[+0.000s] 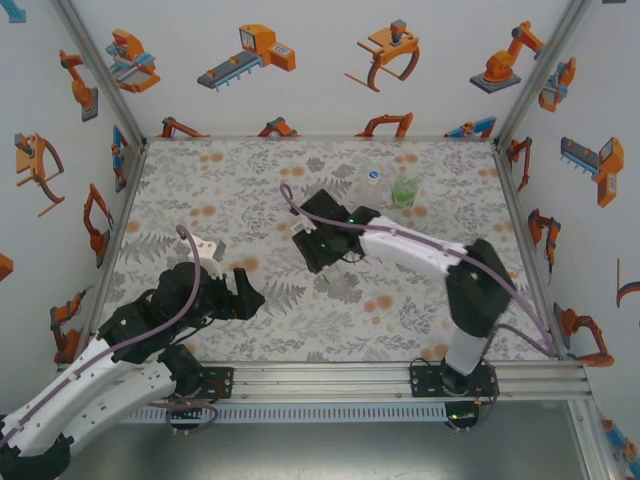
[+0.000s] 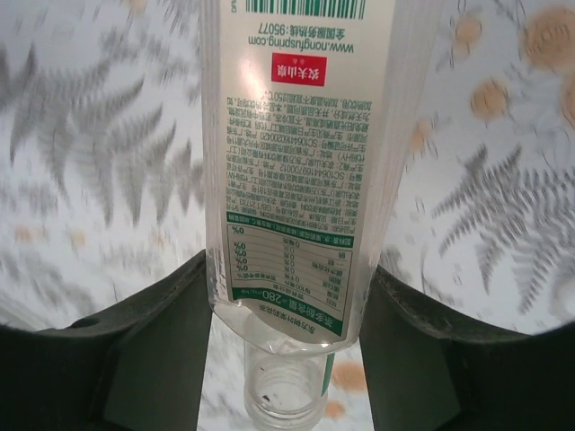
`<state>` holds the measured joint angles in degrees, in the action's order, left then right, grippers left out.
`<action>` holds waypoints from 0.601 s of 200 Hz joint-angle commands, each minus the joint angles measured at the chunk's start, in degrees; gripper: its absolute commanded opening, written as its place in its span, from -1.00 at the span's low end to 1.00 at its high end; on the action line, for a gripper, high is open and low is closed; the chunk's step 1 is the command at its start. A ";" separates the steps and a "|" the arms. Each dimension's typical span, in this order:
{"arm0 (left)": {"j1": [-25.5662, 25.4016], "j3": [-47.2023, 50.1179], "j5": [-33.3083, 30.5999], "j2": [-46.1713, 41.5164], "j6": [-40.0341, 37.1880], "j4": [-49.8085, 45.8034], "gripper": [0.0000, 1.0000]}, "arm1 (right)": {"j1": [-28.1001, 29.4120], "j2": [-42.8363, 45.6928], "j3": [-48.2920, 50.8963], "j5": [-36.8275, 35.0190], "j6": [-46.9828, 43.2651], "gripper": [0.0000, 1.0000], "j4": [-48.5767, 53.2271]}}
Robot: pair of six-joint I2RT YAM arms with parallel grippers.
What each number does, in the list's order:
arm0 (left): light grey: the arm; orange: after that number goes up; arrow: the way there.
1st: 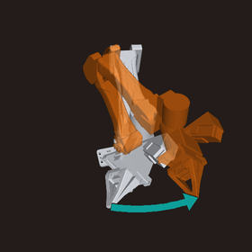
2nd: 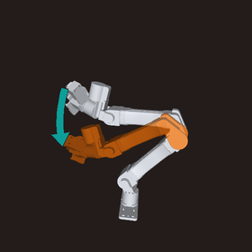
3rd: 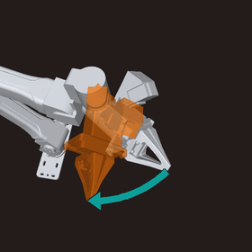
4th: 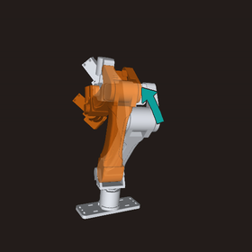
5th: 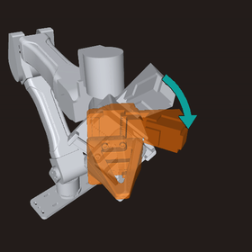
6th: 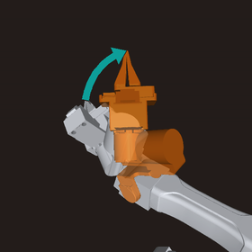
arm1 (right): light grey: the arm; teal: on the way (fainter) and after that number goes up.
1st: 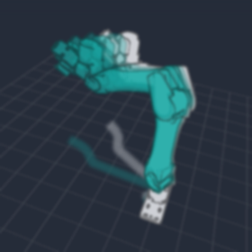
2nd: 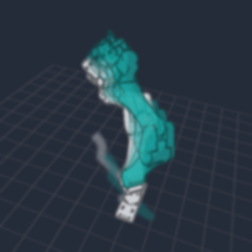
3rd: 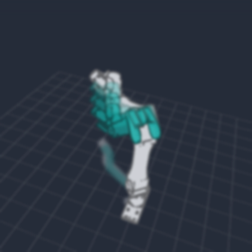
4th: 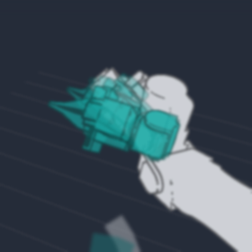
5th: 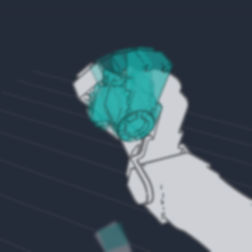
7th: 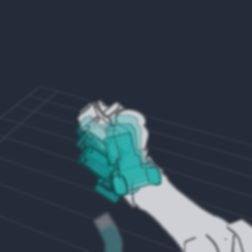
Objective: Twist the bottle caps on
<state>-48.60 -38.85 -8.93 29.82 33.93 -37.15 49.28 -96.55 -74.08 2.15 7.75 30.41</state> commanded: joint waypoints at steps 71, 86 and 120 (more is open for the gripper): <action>0.26 -4.60 31.69 7.23 -16.48 20.22 0.59 | 12.06 38.01 18.21 -6.53 -56.79 -0.56 14.79; -0.60 -7.14 36.83 11.18 -18.80 19.86 0.59 | 16.58 39.07 18.75 -13.17 -63.12 -0.63 15.91; -7.18 -12.37 37.77 20.60 -22.56 18.03 0.60 | 25.87 39.17 20.19 -28.00 -72.77 -0.73 11.06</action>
<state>-51.72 -47.42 23.53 45.71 17.04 -20.01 70.78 -57.45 -55.09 -11.77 -52.66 43.11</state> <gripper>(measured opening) 0.796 0.544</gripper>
